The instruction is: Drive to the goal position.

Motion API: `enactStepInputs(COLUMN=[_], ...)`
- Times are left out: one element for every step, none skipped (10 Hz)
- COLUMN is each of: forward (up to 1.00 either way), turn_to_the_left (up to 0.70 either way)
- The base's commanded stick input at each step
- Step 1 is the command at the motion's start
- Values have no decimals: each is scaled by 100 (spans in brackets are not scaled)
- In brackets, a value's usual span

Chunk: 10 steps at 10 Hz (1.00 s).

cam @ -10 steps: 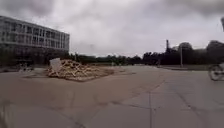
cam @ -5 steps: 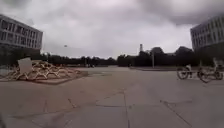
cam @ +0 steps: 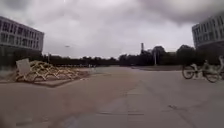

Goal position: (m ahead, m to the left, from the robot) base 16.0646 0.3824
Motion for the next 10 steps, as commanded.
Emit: enactStepInputs(forward=[100,100,100,100,100,100,100,100,100,100], turn_to_the_left=[0,0,0,2,2,0,0,0,0,0])
